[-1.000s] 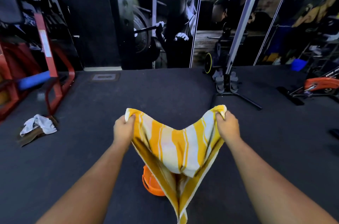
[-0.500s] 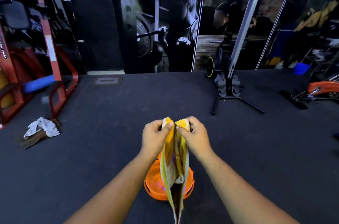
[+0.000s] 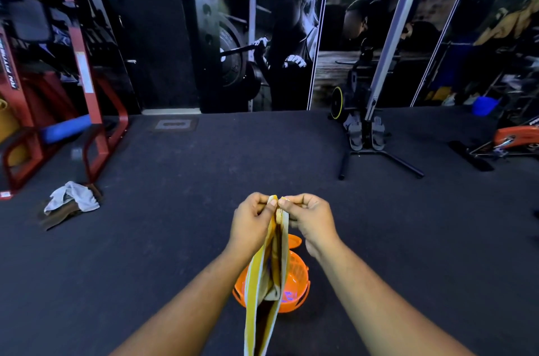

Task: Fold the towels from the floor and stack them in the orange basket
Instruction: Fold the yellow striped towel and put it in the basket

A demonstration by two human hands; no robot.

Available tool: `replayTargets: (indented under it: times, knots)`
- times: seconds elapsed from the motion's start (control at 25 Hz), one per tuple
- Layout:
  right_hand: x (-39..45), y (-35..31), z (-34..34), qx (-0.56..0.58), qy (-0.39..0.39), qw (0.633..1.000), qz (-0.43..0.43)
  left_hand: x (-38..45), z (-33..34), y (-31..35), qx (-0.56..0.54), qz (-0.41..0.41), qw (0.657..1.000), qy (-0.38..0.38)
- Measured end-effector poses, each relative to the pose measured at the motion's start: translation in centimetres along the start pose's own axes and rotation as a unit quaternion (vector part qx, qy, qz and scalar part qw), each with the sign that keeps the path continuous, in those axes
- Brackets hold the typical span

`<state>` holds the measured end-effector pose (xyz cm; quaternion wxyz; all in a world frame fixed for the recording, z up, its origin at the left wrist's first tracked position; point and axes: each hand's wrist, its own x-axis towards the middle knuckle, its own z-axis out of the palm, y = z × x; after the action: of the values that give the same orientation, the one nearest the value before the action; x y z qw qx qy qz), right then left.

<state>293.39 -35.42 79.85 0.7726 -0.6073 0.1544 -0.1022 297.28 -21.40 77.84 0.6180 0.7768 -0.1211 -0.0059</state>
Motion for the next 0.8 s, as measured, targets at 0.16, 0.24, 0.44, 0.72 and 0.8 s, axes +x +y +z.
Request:
replayTargets:
  times: [0.16, 0.24, 0.44, 0.72, 0.8]
  knots:
    - [-0.2, 0.0, 0.4, 0.050, -0.011, 0.997, 0.050, -0.4, 0.2, 0.5, 0.091, 0.043, 0.995, -0.015]
    - [-0.1, 0.1, 0.3, 0.077, -0.022, 0.995, 0.060, -0.8, 0.4, 0.8, 0.101, 0.053, 0.993, -0.028]
    - [-0.2, 0.3, -0.6, -0.004, -0.070, 0.996, 0.059, -0.8, -0.1, 1.1, 0.082, 0.040, 0.996, 0.001]
    - [2.4, 1.2, -4.2, -0.297, -0.128, 0.933, -0.156, 1.4, -2.7, 2.5, 0.004, 0.041, 0.995, -0.086]
    - [3.3, 2.2, -5.3, -0.470, -0.138, 0.856, -0.167, 2.1, -3.8, 3.2, -0.030, 0.026, 0.996, -0.083]
